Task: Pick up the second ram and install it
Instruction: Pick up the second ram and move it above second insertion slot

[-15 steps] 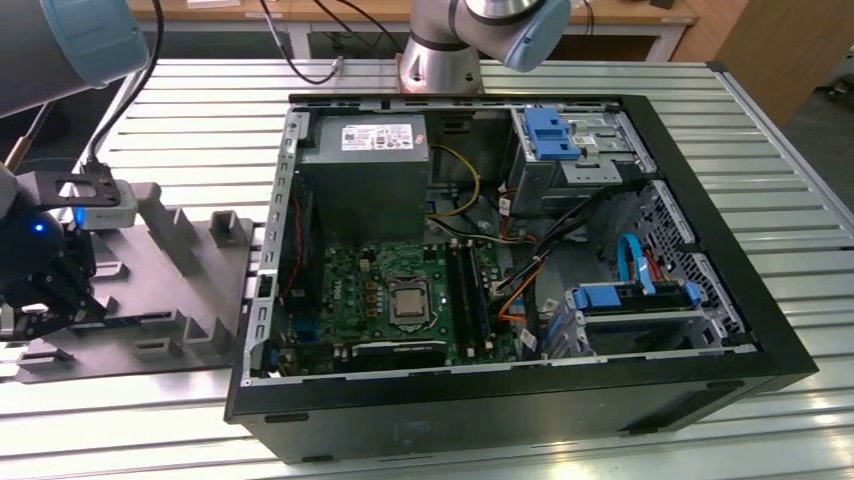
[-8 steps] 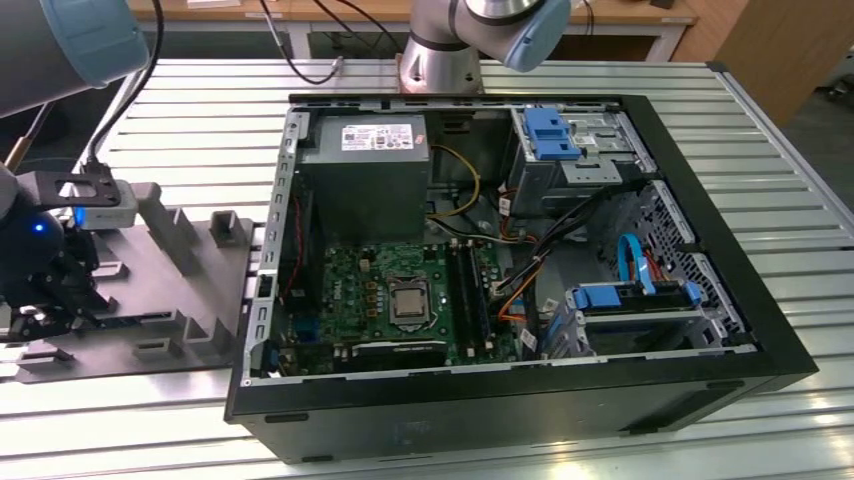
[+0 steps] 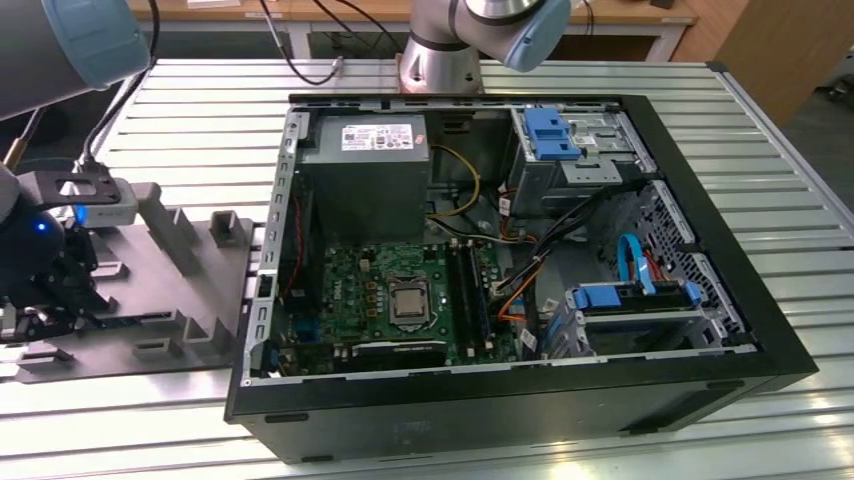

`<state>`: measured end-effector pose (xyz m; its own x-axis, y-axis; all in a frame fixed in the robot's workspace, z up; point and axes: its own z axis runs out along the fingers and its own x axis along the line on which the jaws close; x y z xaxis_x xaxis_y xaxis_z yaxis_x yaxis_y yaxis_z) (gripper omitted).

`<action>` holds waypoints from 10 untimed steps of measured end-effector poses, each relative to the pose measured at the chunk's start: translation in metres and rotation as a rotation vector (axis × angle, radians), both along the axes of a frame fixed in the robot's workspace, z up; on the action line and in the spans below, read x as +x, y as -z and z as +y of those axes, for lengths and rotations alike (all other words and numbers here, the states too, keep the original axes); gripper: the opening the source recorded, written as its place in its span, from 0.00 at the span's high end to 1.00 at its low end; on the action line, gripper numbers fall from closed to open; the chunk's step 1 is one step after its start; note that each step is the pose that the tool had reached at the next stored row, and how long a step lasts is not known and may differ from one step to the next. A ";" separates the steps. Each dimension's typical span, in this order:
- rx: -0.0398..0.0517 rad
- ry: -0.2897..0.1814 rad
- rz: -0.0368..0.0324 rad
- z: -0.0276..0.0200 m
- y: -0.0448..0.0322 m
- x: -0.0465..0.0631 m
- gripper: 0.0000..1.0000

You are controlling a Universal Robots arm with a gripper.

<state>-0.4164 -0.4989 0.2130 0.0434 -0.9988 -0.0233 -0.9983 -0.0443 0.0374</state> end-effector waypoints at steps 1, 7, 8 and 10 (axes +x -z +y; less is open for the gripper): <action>-0.0001 -0.009 0.0001 0.0004 0.0005 0.000 0.70; 0.0000 -0.014 0.0000 0.0039 0.0055 -0.003 0.70; -0.0001 -0.014 0.0002 0.0043 0.0062 -0.004 0.70; -0.0002 -0.014 0.0001 0.0051 0.0077 -0.006 0.70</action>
